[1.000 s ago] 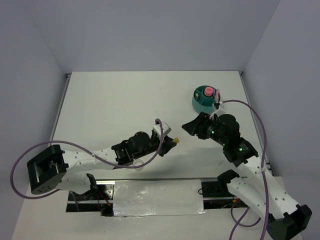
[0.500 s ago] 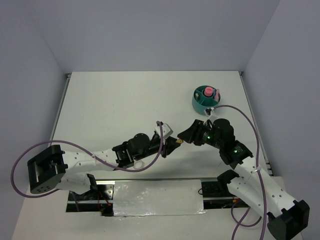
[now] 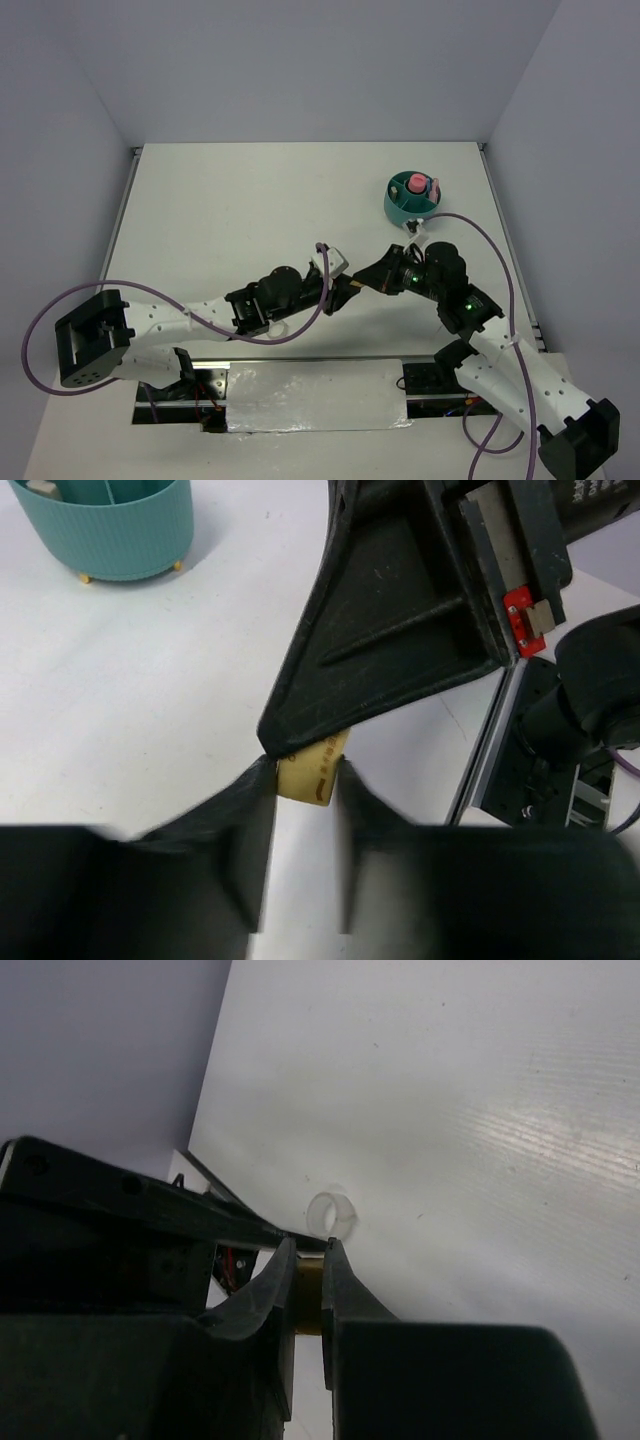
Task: Sort the stationery into containers
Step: Place the stationery in the storage box.
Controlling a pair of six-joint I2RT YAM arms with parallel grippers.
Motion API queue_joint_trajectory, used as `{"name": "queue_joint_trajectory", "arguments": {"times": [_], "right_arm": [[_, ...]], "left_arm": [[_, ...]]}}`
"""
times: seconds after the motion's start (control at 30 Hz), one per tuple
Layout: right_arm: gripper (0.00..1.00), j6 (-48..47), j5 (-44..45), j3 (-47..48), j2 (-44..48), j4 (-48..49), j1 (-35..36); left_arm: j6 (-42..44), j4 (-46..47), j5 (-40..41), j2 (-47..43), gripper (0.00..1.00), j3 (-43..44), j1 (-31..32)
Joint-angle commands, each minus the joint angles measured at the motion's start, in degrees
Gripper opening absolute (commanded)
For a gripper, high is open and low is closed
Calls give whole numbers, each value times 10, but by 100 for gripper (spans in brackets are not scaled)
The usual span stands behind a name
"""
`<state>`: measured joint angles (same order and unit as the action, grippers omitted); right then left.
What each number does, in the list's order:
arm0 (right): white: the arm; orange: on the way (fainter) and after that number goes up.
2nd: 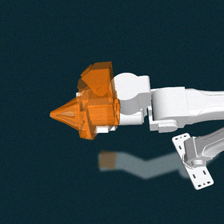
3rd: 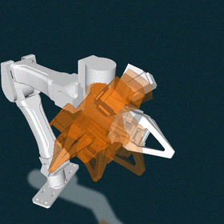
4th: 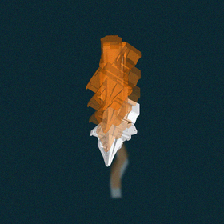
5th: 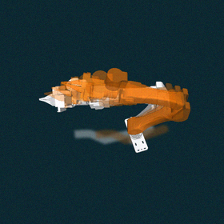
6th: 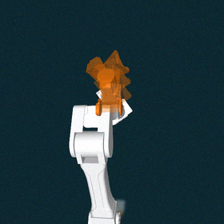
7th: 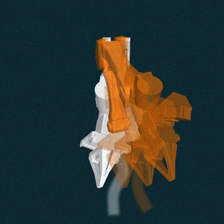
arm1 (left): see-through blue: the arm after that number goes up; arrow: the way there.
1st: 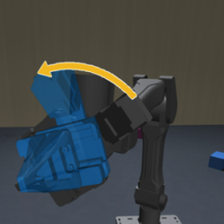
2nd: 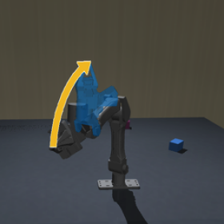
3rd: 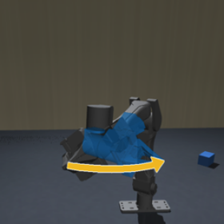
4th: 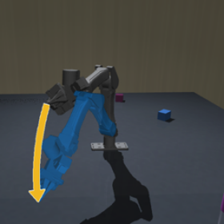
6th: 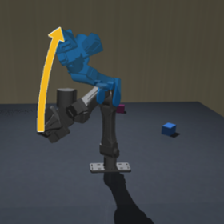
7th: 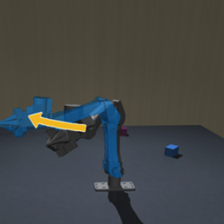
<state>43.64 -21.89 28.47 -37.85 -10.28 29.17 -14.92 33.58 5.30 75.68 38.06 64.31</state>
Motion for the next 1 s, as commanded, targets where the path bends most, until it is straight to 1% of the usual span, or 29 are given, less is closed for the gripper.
{"name": "queue_joint_trajectory", "arguments": {"times": [0.0, 0.03, 0.07, 0.1, 0.13, 0.17, 0.2, 0.23, 0.27, 0.3, 0.33, 0.37, 0.4, 0.43, 0.47, 0.5, 0.53, 0.57, 0.63, 0.67, 0.7, 0.8, 0.87, 0.97], "right_arm": [[0, -7, -18, 15, -12, 22, 8], [0, -12, -14, 30, -17, 20, 8], [0, -21, 4, 42, -34, 11, 8], [0, -46, 18, 78, -47, -2, 5], [0, -56, 27, 98, -63, -16, 0], [0, -63, 18, 114, -96, -25, -4], [0, -69, 7, 137, -110, -21, -11], [0, -68, 5, 147, -133, -15, -11], [0, -68, 17, 156, -146, -12, -12], [0, -72, 24, 181, -158, -12, -25], [0, -88, 33, 200, -175, -20, -33], [0, -101, 50, 220, -209, -44, -42], [0, -117, 95, 264, -225, -54, -51], [0, -155, 122, 287, -261, -64, -67], [0, -177, 150, 306, -281, -82, -75], [0, -198, 217, 345, -298, -92, -81], [0, -229, 255, 365, -337, -118, -92], [0, -245, 282, 380, -355, -123, -97], [0, -286, 340, 410, -400, -126, -113], [0, -297, 357, 423, -413, -121, -117], [0, -308, 371, 427, -426, -118, -123], [0, -342, 365, 453, -496, -108, -142], [0, -364, 358, 476, -523, -103, -149], [0, -372, 351, 510, -575, -112, -161]], "left_arm": [[7, 26, 36, -1, 47, 34, 1], [1, 16, 59, -2, 63, 37, 1], [-5, 3, 73, 2, 91, 42, 1], [-9, -14, 83, 5, 93, 54, 1], [-10, -40, 88, 10, 91, 57, 1], [-11, -43, 92, 10, 89, 56, 0], [-19, -40, 101, 8, 91, 46, 0], [-23, -31, 126, 4, 97, 41, -1], [-25, -32, 135, 2, 99, 39, -1], [-34, -39, 146, 2, 99, 46, -2], [-41, -69, 158, 2, 99, 52, -5], [-47, -89, 180, 2, 99, 60, -6], [-62, -111, 194, 2, 99, 76, -5], [-75, -139, 209, -2, 99, 85, -6], [-88, -202, 241, -4, 99, 93, -6], [-121, -237, 260, -8, 99, 107, -7], [-142, -275, 277, -18, 99, 112, -7], [-157, -337, 302, -25, 99, 116, -7], [-188, -394, 306, -53, 99, 112, -7], [-194, -428, 299, -62, 99, 106, -7], [-201, -439, 291, -84, 99, 102, -7], [-201, -459, 245, -123, 99, 83, -6], [-204, -468, 235, -141, 99, 71, -6], [-214, -480, 234, -171, 99, 52, -6]]}}
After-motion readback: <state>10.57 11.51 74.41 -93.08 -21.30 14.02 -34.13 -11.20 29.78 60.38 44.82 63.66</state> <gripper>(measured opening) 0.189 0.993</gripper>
